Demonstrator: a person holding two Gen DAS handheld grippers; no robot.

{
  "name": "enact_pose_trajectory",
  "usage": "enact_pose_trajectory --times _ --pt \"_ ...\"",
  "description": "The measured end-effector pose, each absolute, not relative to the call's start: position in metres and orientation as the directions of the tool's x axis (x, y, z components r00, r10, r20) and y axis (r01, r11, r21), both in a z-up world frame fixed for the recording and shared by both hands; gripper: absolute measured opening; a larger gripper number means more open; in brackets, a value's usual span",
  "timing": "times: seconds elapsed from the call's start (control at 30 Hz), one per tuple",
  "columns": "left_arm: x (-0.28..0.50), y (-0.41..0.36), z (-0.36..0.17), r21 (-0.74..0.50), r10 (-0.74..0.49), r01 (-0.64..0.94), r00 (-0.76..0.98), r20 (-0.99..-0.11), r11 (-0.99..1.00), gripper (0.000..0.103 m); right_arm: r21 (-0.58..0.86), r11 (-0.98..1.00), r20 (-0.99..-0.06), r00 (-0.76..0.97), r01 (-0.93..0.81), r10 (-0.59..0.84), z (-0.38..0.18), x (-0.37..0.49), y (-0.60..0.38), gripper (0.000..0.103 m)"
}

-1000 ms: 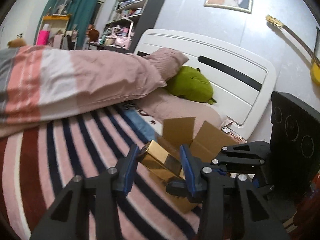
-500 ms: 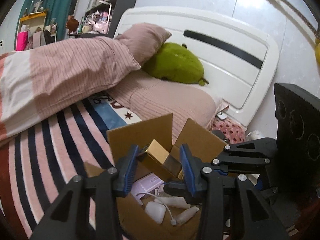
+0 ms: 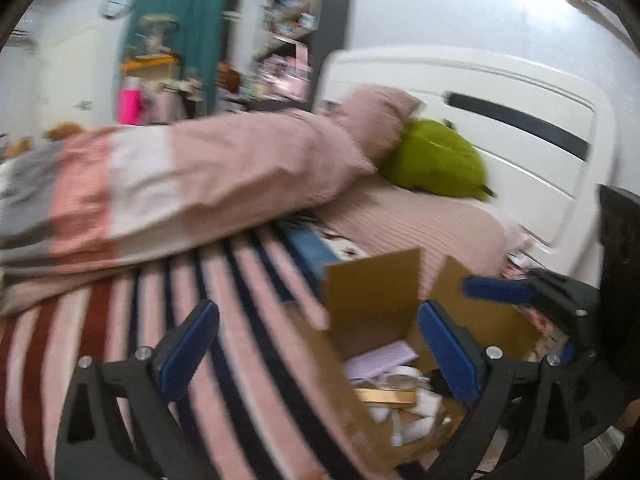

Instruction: Organize rigid objects

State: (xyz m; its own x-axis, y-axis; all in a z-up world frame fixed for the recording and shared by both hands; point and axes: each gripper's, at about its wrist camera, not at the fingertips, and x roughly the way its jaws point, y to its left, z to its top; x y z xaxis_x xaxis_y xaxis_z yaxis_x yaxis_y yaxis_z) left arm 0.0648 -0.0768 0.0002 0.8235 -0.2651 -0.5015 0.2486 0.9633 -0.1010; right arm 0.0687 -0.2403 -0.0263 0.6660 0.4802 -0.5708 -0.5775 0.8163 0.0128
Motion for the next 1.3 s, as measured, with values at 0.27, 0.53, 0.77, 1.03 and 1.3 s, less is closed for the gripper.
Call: enact_pose_trajectory --times 0.27,0.53,0.77,1.03,1.3 --pt "0.027 -0.028 -0.001 -0.076 -0.053 0.018 0.871 -0.488 0.997 0.099 0.034 0.819 -0.493 0.703 -0.573 0.513 -0.014 0.050 -0.228 0.103" --pt "0.015 -0.006 -0.008 -0.070 -0.009 -0.030 0.865 -0.501 0.997 0.099 0.065 0.842 -0.521 0.701 -0.536 0.486 -0.034 0.055 -0.217 0.103" --pt "0.013 -0.007 -0.009 -0.074 -0.022 -0.018 0.865 -0.502 0.997 0.099 0.061 0.842 -0.534 0.695 -0.536 0.481 -0.041 0.054 -0.211 0.103" --pt "0.011 -0.011 -0.008 -0.060 -0.014 -0.018 0.869 -0.494 0.998 0.099 0.045 0.842 -0.529 0.702 -0.538 0.477 -0.038 0.049 -0.212 0.103" --pt "0.009 -0.011 -0.009 -0.053 -0.006 -0.023 0.870 -0.493 0.998 0.099 0.041 0.842 -0.528 0.704 -0.538 0.476 -0.036 0.046 -0.213 0.103"
